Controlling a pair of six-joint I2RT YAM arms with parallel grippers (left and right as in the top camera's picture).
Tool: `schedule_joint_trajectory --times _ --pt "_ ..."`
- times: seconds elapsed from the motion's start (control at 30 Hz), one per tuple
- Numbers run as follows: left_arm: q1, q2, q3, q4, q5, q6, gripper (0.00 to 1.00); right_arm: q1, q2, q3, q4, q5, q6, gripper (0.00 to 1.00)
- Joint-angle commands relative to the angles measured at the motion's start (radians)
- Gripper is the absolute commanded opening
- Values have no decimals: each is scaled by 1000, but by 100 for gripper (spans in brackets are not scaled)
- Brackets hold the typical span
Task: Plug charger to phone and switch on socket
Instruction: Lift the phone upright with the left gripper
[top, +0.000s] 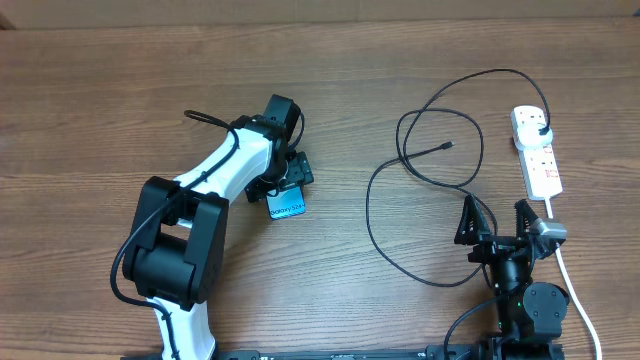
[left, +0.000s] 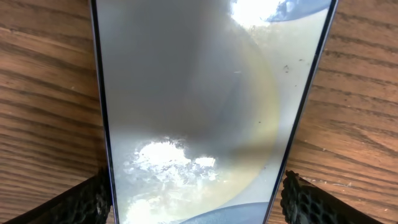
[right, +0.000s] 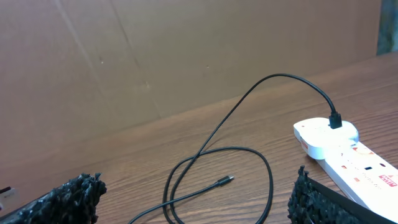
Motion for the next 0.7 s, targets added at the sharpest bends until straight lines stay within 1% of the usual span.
schedule_joint_trajectory --times 0.0,0.43,0.67 --pt "-5 100 -67 11 65 -26 91 4 -5 -11 5 9 -7 100" --pt "-5 105 -67 52 18 -19 92 4 -5 -11 5 9 -7 100" --pt "-5 107 -67 67 -16 9 93 4 -5 -11 5 9 -7 100"
